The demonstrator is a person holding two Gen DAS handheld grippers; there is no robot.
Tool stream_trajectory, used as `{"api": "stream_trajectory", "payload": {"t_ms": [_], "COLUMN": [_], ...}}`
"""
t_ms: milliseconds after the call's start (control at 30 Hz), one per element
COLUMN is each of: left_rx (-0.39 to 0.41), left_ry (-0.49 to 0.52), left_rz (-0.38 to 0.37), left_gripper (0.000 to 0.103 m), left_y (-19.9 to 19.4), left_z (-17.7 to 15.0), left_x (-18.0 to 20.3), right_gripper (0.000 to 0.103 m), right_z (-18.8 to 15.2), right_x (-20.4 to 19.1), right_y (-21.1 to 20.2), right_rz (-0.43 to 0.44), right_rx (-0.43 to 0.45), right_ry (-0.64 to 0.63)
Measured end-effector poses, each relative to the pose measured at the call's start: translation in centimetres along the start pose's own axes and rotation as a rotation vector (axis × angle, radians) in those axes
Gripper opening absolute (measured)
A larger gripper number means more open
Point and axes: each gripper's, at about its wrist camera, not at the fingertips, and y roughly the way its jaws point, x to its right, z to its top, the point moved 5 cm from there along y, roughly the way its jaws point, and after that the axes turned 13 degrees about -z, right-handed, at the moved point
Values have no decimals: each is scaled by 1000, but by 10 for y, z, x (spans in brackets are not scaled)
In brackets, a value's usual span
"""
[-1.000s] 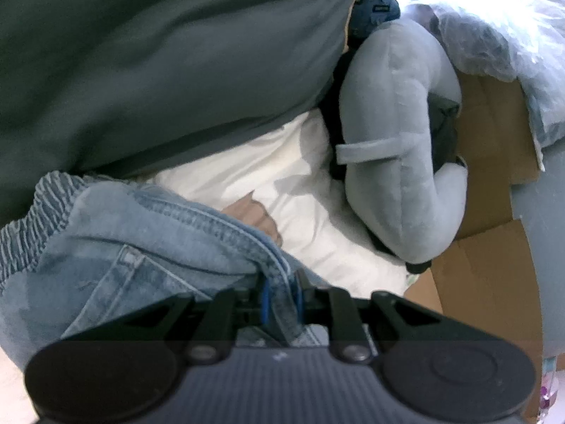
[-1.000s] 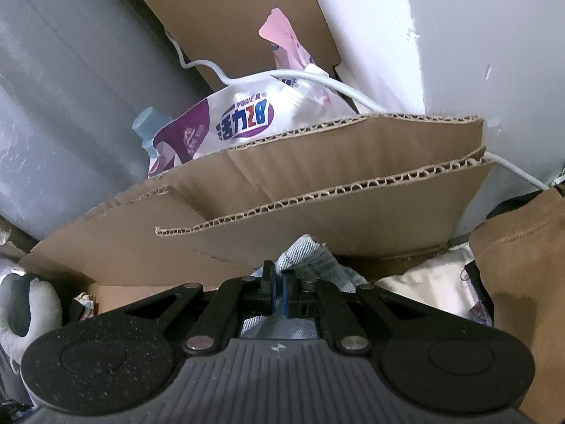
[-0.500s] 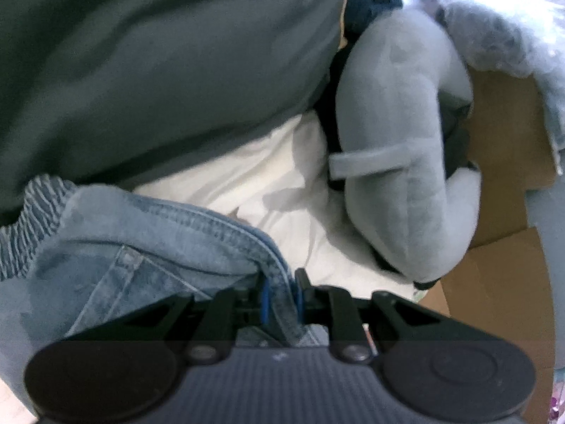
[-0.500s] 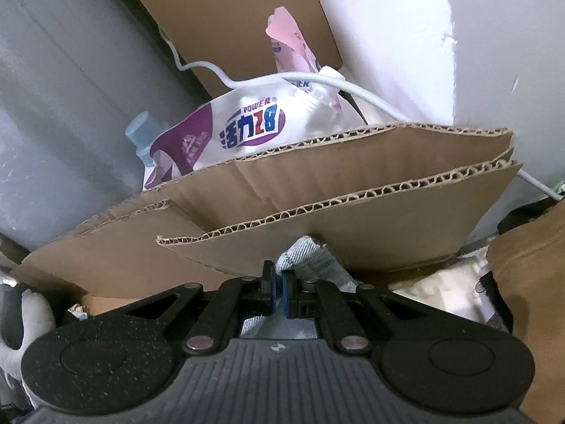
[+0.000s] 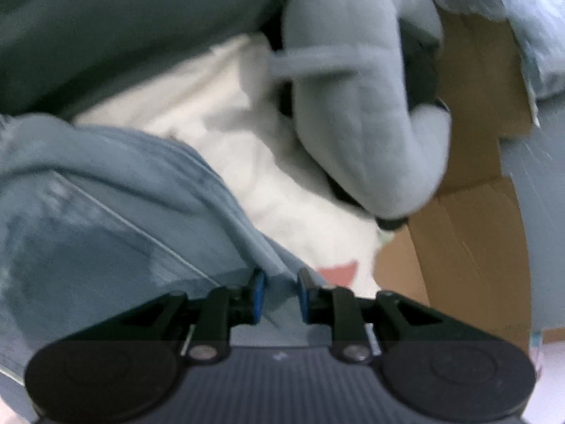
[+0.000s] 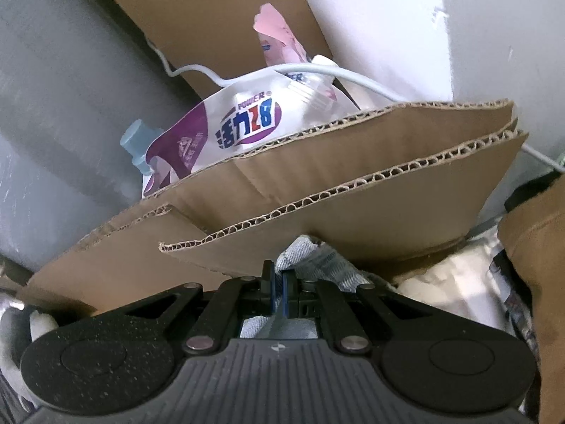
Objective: Fold clothes
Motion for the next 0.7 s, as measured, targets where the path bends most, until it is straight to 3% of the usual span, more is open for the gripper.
{"api": "stream_trajectory", "payload": {"t_ms": [200, 400, 633, 700], "left_rx": [-35, -90, -159, -181], "left_ry": [-1, 25, 92, 131], "left_rz": [-69, -100, -100, -116], "left_gripper": [20, 21, 22, 22], "left_y": [28, 68, 114, 119], "left_z": [-19, -40, -73, -85], "left_x": [23, 48, 79, 88], "right_gripper": [9, 28, 29, 30], "right_z": [-3, -14, -43, -49], "right_x": [-4, -14, -10, 2], "right_y": [-1, -6, -12, -12], "right_rz": [19, 52, 50, 64], "right_rx": [-10, -7, -6, -21], "right_ry": [34, 20, -39, -6]}}
